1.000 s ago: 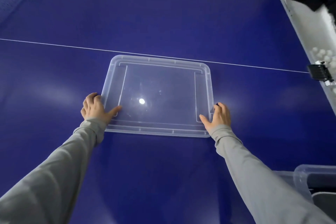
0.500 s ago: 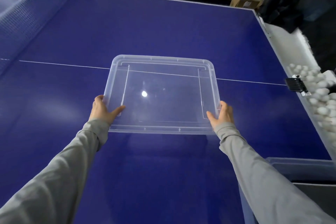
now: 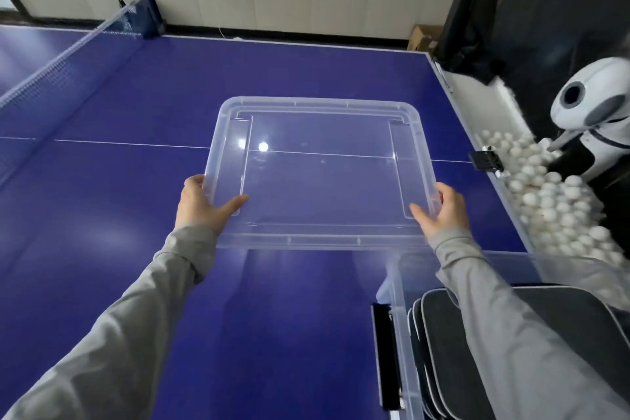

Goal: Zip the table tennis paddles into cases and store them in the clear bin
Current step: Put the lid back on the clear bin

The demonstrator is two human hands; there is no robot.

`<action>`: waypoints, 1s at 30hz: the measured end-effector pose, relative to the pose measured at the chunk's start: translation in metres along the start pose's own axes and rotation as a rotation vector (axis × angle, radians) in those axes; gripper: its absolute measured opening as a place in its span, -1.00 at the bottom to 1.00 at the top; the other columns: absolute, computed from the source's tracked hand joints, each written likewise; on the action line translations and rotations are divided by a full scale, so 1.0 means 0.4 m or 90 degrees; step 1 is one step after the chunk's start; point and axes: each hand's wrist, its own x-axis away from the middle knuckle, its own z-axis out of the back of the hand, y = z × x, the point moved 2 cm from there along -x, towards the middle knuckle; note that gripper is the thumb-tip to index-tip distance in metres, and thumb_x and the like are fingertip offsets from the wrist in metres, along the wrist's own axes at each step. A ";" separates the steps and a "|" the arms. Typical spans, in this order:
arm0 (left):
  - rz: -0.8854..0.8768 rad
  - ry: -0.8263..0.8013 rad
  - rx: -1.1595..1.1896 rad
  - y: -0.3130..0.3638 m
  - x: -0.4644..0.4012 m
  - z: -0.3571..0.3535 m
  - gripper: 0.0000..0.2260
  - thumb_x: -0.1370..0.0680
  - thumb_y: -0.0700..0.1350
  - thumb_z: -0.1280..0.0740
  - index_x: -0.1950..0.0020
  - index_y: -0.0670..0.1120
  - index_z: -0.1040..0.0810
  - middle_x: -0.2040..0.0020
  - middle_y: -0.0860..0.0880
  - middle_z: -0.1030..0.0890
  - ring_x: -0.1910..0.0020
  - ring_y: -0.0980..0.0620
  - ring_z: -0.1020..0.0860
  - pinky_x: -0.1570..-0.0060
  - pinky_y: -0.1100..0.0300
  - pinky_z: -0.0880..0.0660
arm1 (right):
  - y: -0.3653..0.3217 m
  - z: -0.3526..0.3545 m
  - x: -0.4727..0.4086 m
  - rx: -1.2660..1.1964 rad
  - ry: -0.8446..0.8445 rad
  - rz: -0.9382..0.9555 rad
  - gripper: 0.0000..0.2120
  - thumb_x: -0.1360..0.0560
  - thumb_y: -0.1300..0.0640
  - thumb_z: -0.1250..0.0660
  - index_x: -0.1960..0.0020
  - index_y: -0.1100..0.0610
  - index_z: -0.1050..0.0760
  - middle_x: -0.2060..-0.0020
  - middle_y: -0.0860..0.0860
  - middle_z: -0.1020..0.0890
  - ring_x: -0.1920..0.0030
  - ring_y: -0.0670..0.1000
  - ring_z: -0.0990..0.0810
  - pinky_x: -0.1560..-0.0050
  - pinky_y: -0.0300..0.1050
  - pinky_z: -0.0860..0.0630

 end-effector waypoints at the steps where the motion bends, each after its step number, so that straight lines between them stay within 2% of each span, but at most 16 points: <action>1: -0.001 0.001 0.006 0.016 0.035 -0.009 -0.29 -0.32 0.00 -0.54 -0.35 -0.15 -0.28 -0.29 -0.11 -0.43 -0.22 -0.12 -0.44 -0.09 0.13 -0.34 | 0.019 0.032 0.006 -0.003 0.007 -0.001 -0.42 -0.39 0.23 -0.44 -0.33 0.32 -0.31 -0.23 0.28 -0.40 -0.23 0.20 -0.41 -0.24 -0.01 -0.33; 13: 0.051 -0.030 0.090 0.156 0.532 -0.238 -0.26 -0.27 0.01 -0.58 -0.34 -0.08 -0.31 -0.24 -0.03 -0.47 -0.18 -0.07 -0.47 -0.09 0.09 -0.39 | 0.366 0.476 0.142 0.014 0.029 -0.037 -0.46 -0.34 0.23 -0.49 -0.27 0.25 -0.42 -0.17 0.24 -0.50 -0.13 0.21 -0.51 -0.19 0.02 -0.43; 14: 0.055 -0.030 0.094 0.161 0.566 -0.254 -0.26 -0.27 0.00 -0.58 -0.34 -0.08 -0.31 -0.17 0.01 -0.50 -0.10 -0.03 -0.48 -0.06 0.12 -0.39 | 0.393 0.501 0.155 0.013 0.022 -0.041 -0.46 -0.34 0.23 -0.48 -0.27 0.25 -0.41 -0.16 0.24 -0.50 -0.12 0.22 -0.52 -0.19 0.04 -0.44; 16: 0.059 -0.030 0.097 0.168 0.628 -0.279 -0.28 -0.26 -0.02 -0.58 -0.32 -0.09 -0.32 0.09 0.14 -0.50 0.15 0.13 -0.49 0.07 0.23 -0.38 | 0.438 0.544 0.188 0.014 0.015 -0.055 -0.47 -0.34 0.23 -0.48 -0.27 0.24 -0.41 -0.15 0.24 -0.51 -0.08 0.23 -0.53 -0.15 0.03 -0.46; 17: 0.061 -0.032 0.095 0.170 0.656 -0.290 -0.29 -0.26 -0.03 -0.58 -0.31 -0.09 -0.33 0.16 0.16 -0.49 0.26 0.21 -0.47 0.14 0.31 -0.38 | 0.459 0.562 0.206 0.018 0.014 -0.059 -0.47 -0.34 0.24 -0.48 -0.27 0.25 -0.42 -0.15 0.24 -0.51 -0.07 0.23 -0.54 -0.13 -0.01 -0.45; 18: 0.064 -0.040 0.093 0.168 0.683 -0.301 -0.30 -0.26 -0.03 -0.59 -0.30 -0.07 -0.33 0.14 0.12 -0.53 0.29 0.24 -0.47 0.19 0.33 -0.38 | 0.478 0.579 0.225 0.021 0.016 -0.061 -0.48 -0.34 0.25 -0.48 -0.26 0.25 -0.43 -0.14 0.25 -0.52 -0.07 0.23 -0.53 -0.11 -0.05 -0.43; 20: 0.074 -0.064 0.087 0.158 0.731 -0.317 -0.28 -0.25 -0.01 -0.59 -0.30 -0.06 -0.32 -0.05 -0.01 -0.57 0.16 0.10 -0.50 0.09 0.21 -0.42 | 0.510 0.607 0.263 0.031 0.019 -0.066 -0.47 -0.34 0.27 -0.48 -0.26 0.27 -0.42 -0.15 0.25 -0.52 -0.12 0.23 -0.52 -0.12 -0.08 -0.39; 22: 0.078 -0.074 0.069 0.145 0.777 -0.329 -0.25 -0.25 0.00 -0.59 -0.32 -0.08 -0.32 -0.17 -0.06 -0.53 0.03 -0.01 -0.49 -0.03 0.09 -0.45 | 0.538 0.631 0.303 0.037 0.012 -0.074 -0.45 -0.34 0.27 -0.48 -0.28 0.29 -0.41 -0.19 0.24 -0.51 -0.18 0.21 -0.49 -0.17 -0.05 -0.38; 30: 0.049 -0.072 -0.004 0.099 0.886 -0.347 -0.28 -0.25 -0.01 -0.59 -0.31 -0.15 -0.37 -0.22 -0.09 -0.44 -0.12 -0.07 -0.44 -0.11 0.09 -0.37 | 0.600 0.665 0.421 0.050 -0.009 -0.120 -0.44 -0.35 0.24 -0.48 -0.31 0.25 -0.40 -0.23 0.22 -0.48 -0.26 0.20 -0.44 -0.29 0.01 -0.34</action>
